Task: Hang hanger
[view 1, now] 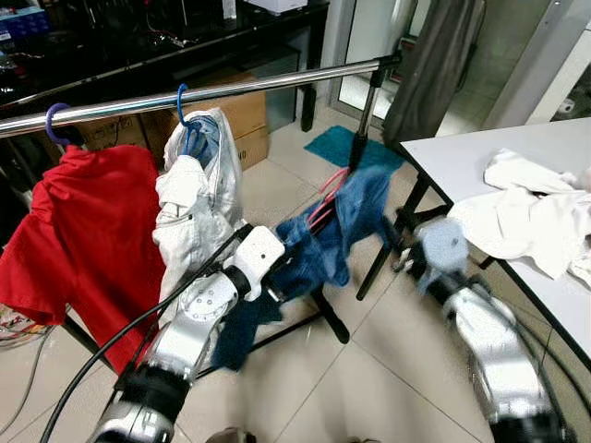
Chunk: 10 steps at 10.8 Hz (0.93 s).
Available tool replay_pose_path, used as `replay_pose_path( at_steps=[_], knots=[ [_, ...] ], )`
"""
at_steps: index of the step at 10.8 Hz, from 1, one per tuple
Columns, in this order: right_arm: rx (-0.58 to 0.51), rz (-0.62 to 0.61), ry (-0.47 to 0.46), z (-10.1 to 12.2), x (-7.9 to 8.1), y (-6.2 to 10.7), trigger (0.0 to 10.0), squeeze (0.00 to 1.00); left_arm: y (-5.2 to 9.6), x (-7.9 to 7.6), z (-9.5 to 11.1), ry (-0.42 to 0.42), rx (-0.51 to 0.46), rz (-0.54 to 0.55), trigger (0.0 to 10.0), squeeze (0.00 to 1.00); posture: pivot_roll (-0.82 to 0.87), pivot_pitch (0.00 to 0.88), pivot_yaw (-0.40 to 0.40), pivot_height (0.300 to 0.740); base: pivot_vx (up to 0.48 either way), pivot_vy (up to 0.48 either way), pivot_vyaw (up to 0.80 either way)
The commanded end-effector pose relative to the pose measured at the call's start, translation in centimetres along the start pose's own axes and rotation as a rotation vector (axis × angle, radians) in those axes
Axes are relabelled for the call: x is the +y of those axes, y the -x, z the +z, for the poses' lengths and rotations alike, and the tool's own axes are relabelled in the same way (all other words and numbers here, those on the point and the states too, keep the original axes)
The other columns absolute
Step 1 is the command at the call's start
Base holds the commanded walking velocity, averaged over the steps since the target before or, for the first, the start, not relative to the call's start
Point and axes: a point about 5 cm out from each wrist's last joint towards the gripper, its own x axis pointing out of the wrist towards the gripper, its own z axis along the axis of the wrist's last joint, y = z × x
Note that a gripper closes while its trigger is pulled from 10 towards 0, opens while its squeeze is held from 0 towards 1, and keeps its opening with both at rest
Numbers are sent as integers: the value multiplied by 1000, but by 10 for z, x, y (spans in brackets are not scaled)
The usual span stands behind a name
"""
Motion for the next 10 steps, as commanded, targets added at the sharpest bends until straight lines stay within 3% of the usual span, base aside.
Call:
replay_pose_path(
  at_steps=[1, 3, 5, 7, 8, 10],
  knots=[
    [-8, 19, 1, 1, 2, 3, 10000, 0, 2, -1, 14, -23, -64, -21, 10000, 0, 74, 20, -28, 723, 0, 0, 0],
    [5, 12, -6, -1, 1, 10, 10000, 0, 28, -7, 29, -10, -134, -67, 10000, 0, 82, 24, -26, 723, 0, 0, 0],
    [5, 10, -3, 0, 1, 11, 10000, 0, 48, -20, 14, 18, -69, -72, 10000, 0, 86, 25, -26, 723, 0, 0, 0],
    [-7, 33, 77, 6, -5, 9, 10000, 0, 50, -25, 16, 6, -49, -97, 10000, 0, 100, 30, -36, 723, 0, 0, 0],
    [-17, 31, 131, 12, -21, 6, 10000, 976, 45, -21, 20, -8, -54, -96, 10000, 0, 102, 25, -41, 723, 0, 0, 0],
    [10, 185, 445, 20, -37, 9, 10000, 1000, 41, -19, 21, -51, -43, -151, 10000, 0, 89, 16, -38, 723, 0, 0, 0]
  ],
)
